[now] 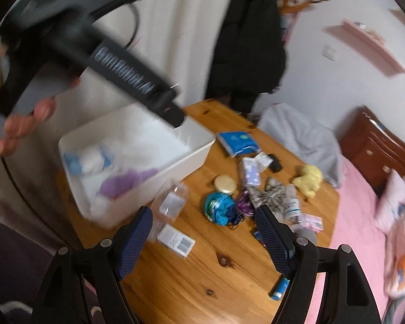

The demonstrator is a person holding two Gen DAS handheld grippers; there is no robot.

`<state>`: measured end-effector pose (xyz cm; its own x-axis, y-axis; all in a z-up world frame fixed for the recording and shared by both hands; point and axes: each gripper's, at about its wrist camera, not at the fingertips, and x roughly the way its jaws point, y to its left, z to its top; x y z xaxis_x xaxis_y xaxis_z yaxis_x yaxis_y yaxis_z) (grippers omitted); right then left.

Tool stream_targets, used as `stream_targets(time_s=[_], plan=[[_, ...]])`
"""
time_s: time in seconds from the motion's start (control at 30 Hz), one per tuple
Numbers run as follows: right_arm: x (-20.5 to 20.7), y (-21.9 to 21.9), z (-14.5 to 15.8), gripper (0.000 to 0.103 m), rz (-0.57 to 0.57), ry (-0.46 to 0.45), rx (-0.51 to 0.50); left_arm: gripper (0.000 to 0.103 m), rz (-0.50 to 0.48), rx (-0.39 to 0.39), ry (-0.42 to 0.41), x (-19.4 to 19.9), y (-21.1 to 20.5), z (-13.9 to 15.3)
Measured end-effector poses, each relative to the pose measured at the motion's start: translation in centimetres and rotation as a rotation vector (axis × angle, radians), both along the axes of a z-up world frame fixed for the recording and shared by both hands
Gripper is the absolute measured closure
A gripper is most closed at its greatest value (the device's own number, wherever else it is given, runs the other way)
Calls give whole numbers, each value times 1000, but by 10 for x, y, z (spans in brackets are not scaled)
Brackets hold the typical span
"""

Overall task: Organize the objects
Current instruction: 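Grasp the clear plastic bottle with the left tool while the right tool grasps the white medicine box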

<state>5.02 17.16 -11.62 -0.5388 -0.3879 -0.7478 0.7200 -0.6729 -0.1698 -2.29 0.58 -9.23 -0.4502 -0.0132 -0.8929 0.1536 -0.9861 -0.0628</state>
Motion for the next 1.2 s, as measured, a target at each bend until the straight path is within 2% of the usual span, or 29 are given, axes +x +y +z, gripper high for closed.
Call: stream_targets(time_s=[0.13,0.37,0.53,0.73,0.9,0.97,1.03,1.1,1.17,1.2], plan=[[-9,14,-29,23,128,-53,-17,16,96,11,-54,-4,19,-25],[-12,18,-86,24,375,-48,21,16,196,48,-123,-2,37,-73],[-18,7,-124,24,459,-57,33,16,267,78,-154,2,32,-95],[-20,-7,-156,24,528,-55,45,16,321,74,-161,7,27,-102],[-22,-14,-174,34,560,-45,55,16,354,96,-159,10,26,-105],[-25,-17,-181,45,568,-71,69,16,355,93,-158,11,27,-106],[-26,-18,-182,48,575,-92,56,16,352,85,-160,10,29,-108],[-27,-18,-182,57,580,-109,50,16,348,84,-163,10,30,-110],[-25,-16,-181,68,589,-125,45,16,348,94,-167,9,32,-113],[-24,-15,-181,68,588,-128,45,16,348,98,-168,9,33,-114]])
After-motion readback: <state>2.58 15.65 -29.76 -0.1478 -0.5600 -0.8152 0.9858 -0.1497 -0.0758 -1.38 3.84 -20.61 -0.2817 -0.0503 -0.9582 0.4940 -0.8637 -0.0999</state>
